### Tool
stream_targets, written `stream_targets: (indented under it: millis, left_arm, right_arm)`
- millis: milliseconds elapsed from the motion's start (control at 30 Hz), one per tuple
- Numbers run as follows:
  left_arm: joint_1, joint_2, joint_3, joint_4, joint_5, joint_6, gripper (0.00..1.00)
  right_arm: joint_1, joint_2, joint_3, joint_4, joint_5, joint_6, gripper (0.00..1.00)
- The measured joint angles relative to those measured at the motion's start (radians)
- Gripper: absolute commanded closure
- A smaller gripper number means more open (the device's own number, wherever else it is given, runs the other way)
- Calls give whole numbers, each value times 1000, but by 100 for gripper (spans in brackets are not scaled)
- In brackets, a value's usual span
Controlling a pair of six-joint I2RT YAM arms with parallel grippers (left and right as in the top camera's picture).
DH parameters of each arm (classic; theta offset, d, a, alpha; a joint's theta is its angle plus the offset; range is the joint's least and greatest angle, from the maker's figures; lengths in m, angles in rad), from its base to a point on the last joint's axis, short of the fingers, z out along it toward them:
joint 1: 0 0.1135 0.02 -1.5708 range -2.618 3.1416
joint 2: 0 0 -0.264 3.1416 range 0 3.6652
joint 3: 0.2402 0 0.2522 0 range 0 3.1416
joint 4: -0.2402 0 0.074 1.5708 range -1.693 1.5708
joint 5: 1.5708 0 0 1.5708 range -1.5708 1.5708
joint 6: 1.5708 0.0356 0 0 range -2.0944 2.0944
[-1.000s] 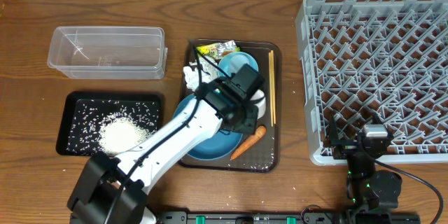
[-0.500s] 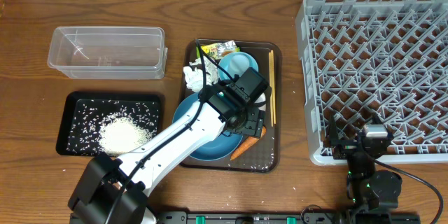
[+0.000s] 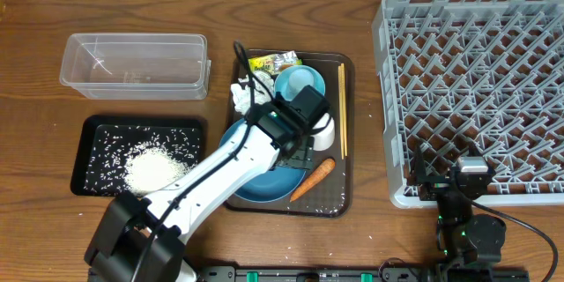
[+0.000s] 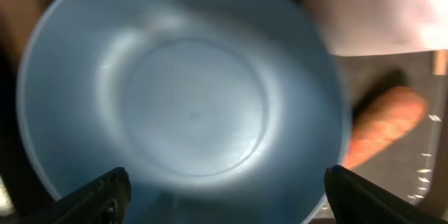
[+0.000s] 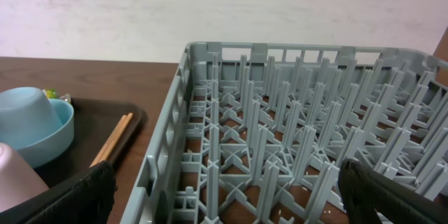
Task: Sort waste into correct bins and load items into the dishwasher rack
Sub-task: 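Lower the teal plate onto the middle tray with the left gripper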
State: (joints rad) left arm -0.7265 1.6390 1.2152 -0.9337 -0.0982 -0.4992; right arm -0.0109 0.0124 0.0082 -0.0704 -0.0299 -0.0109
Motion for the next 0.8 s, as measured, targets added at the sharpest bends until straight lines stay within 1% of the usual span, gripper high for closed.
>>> stream_targets:
  millis: [267, 533, 600, 800]
  left_arm:
    - [3, 0, 0, -27, -22, -2, 8]
    - [3, 0, 0, -29, -12, -2, 7]
    - [3, 0, 0, -35, 17, -2, 7]
    - [3, 0, 0, -42, 188, -3, 7]
  right_arm:
    - [0, 0, 0, 0, 0, 0, 1]
    - [0, 0, 0, 0, 0, 0, 1]
    - [0, 0, 0, 0, 0, 0, 1]
    - [0, 0, 0, 0, 0, 0, 1]
